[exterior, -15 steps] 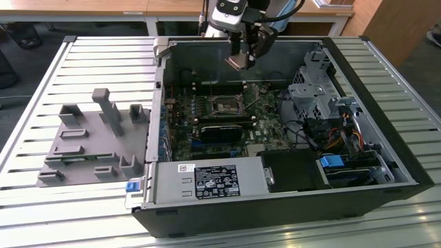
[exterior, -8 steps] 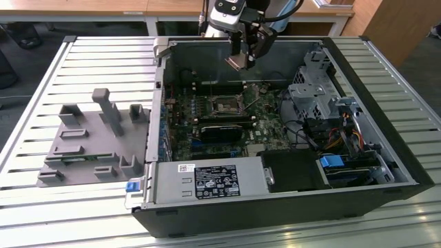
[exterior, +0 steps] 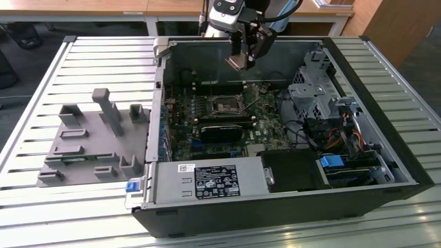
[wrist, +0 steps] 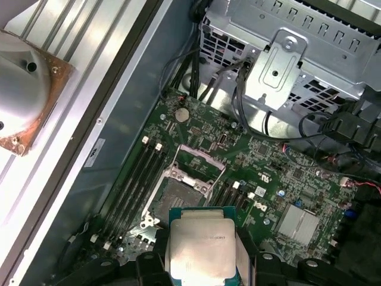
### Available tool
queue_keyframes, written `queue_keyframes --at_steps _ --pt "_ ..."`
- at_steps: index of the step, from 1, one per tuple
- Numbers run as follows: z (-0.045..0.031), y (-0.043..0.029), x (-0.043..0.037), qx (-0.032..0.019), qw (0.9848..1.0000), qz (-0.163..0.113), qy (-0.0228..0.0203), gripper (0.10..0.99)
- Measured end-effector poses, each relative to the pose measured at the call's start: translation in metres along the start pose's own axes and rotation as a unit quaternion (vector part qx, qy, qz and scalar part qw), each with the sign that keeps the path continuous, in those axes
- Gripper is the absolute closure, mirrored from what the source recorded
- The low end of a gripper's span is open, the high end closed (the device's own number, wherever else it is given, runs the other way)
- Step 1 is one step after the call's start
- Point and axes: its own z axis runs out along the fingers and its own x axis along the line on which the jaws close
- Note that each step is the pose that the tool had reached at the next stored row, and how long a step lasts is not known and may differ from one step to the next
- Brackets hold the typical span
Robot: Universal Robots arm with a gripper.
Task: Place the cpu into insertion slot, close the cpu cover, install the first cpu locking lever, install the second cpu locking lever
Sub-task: 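Place the cpu into insertion slot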
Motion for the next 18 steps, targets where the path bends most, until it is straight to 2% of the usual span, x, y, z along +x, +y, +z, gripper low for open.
queue_keyframes --at_steps 18 --pt "0.0011 -0.0001 0.0000 -0.0004 0.9997 0.026 -0.0021 0.561"
